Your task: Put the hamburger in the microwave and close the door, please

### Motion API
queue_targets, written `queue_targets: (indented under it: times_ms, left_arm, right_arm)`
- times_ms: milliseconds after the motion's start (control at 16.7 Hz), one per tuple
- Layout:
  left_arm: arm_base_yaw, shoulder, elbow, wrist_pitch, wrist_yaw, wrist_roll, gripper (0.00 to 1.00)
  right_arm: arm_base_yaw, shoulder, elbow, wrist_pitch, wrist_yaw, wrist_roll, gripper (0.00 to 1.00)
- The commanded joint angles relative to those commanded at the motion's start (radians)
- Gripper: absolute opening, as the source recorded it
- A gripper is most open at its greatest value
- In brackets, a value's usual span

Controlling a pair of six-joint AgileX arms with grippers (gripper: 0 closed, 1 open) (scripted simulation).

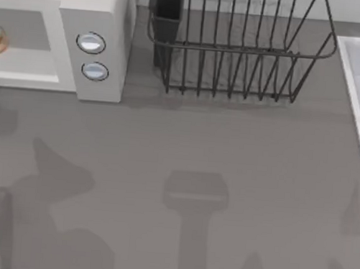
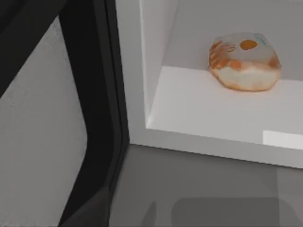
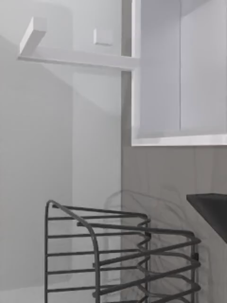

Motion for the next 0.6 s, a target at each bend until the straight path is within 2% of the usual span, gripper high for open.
queue_targets:
  times_ms: [240,600]
  left_arm:
    - [0.001,-0.035,0.002,-0.07,-0.001,0.0,1.0]
    - [-0.002,-0.035,0.001,-0.076,-0.001,0.0,1.0]
  right_arm:
    - [0.0,0.0,0.0,0.0,0.0,0.0,1.0]
    - [0.0,0.0,0.0,0.0,0.0,0.0,1.0]
